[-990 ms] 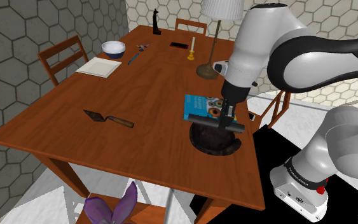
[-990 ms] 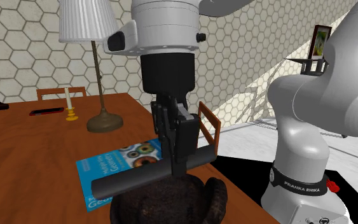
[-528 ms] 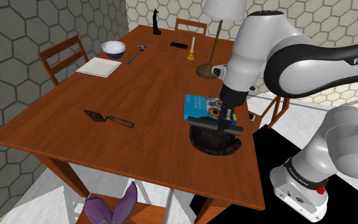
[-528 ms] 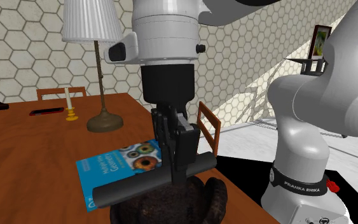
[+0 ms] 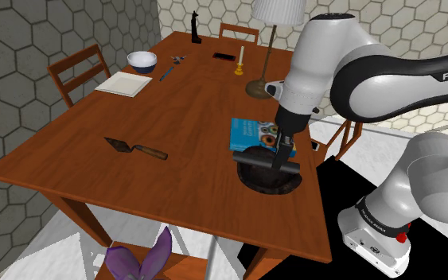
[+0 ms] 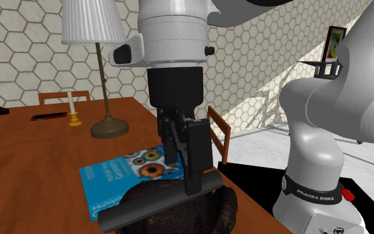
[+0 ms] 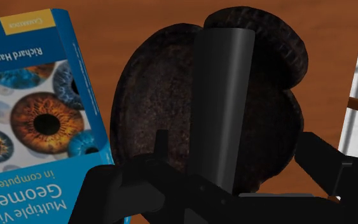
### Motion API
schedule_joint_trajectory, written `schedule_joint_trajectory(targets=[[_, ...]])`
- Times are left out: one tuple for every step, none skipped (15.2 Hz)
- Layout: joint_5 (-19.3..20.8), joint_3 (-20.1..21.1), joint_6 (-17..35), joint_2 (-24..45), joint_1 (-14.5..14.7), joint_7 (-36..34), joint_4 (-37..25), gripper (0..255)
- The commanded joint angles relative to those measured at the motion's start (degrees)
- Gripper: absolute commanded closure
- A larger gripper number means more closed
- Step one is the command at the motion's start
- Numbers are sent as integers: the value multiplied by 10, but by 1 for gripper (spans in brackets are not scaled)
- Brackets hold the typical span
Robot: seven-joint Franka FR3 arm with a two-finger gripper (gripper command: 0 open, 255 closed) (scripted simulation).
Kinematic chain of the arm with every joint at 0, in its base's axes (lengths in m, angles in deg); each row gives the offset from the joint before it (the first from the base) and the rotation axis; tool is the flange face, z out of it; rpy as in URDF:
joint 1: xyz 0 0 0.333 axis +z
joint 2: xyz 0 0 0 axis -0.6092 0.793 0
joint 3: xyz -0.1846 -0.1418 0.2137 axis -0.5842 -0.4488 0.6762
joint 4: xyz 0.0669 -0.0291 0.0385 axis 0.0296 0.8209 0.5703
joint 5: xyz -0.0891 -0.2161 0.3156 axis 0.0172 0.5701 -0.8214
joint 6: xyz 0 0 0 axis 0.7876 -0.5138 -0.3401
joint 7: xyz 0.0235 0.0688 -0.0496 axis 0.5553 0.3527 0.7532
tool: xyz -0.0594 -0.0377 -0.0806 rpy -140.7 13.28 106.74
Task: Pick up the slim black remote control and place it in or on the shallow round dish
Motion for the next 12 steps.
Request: schedule_joint_trajectory(targets=[[3,-3,-22,-8,-1,-1,-14,0],[6,-7,-43,-14,-3,-1,-29,0],[9,-10,-64,-20,-4,-2,-44,0],[11,-13,-81,-23,-5,-2,-57,0],[11,-13,-81,-23,-5,-2,-57,0],[11,-13,-81,-23,-5,-2,-57,0],[11,-13,-81,-23,-5,-2,-57,0],[11,-13,-81,-23,-5,-2,-57,0],[11,-13,-81,-23,-5,-2,-57,0],[11,-13,-81,-23,-5,-2,-57,0],[11,-13,-81,-23,-5,-2,-57,0],[11,-13,-81,-23,-5,-2,-57,0]])
